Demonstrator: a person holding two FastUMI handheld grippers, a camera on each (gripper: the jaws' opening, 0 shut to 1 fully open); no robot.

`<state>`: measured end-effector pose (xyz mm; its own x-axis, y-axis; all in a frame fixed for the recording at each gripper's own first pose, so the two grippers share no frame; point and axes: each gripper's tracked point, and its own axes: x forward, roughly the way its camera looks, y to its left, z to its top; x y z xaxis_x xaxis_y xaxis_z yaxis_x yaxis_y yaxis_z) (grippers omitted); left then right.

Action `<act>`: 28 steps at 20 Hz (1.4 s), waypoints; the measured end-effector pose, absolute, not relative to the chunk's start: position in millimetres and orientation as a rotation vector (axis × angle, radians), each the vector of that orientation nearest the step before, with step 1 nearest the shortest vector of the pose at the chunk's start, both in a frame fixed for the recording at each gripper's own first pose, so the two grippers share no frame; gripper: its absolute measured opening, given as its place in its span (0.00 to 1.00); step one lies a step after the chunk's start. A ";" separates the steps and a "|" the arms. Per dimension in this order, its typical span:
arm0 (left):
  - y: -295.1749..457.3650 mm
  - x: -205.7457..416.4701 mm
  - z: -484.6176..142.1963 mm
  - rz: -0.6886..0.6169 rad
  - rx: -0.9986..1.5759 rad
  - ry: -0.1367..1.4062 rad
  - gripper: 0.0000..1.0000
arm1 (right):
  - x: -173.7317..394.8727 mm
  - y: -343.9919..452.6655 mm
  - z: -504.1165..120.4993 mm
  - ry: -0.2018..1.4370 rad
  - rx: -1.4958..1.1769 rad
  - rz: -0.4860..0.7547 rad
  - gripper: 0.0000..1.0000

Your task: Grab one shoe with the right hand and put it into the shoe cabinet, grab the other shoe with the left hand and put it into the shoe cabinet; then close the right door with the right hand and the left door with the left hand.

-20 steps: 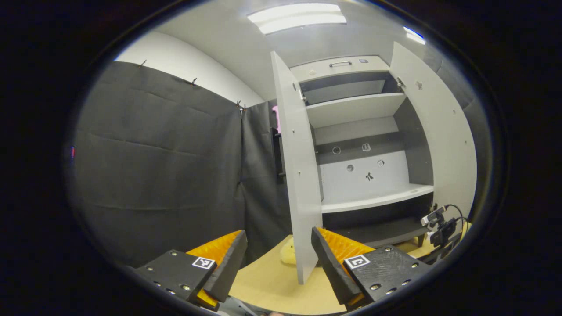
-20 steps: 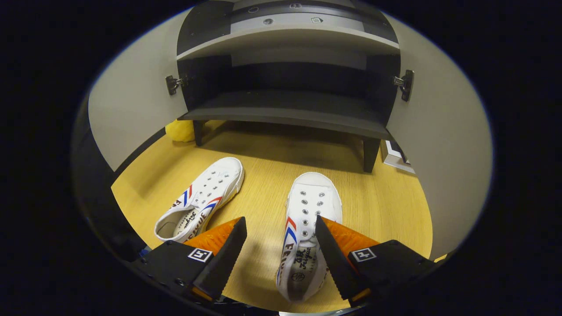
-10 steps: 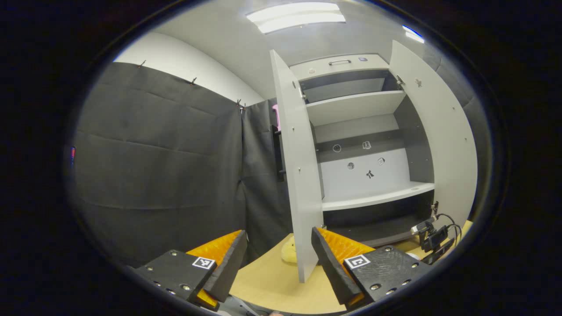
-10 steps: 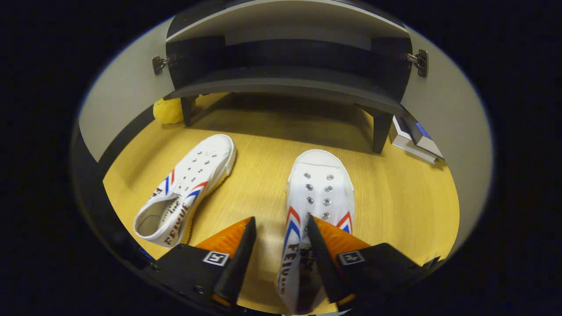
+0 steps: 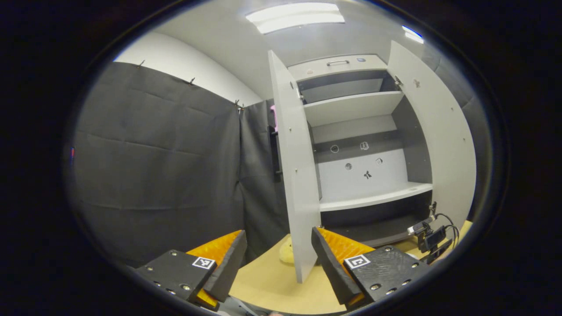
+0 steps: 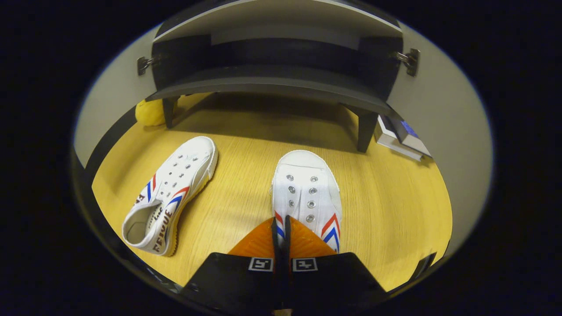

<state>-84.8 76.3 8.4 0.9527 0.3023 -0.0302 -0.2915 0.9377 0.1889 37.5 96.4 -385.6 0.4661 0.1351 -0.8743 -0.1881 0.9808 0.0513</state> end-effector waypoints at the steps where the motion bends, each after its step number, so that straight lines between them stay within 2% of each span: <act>1: 75.4 -85.8 8.2 0.300 0.186 0.057 0.89 | 37.4 94.5 -382.4 1.058 -0.061 0.193 0.02; 9: 62.8 -79.0 7.0 0.259 0.164 0.049 0.91 | 45.0 87.8 -327.5 0.984 0.055 0.193 0.02; 16: 45.6 -72.3 3.2 0.210 0.143 0.041 0.89 | 57.8 87.1 -252.3 0.865 0.098 0.225 0.02; 20: 37.9 -67.5 -1.1 0.189 0.111 0.038 0.92 | 76.4 84.6 -203.1 0.793 0.122 0.245 0.01; 28: 31.2 -64.0 -4.7 0.156 0.097 0.035 0.89 | 119.9 88.0 -124.3 0.659 0.159 0.265 0.01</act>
<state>-64.0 31.2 -4.7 0.9872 0.1573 -0.0273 -0.1539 0.9831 0.0993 119.9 88.0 -124.3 0.7589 0.2920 -0.5821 -0.1920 0.9544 0.2284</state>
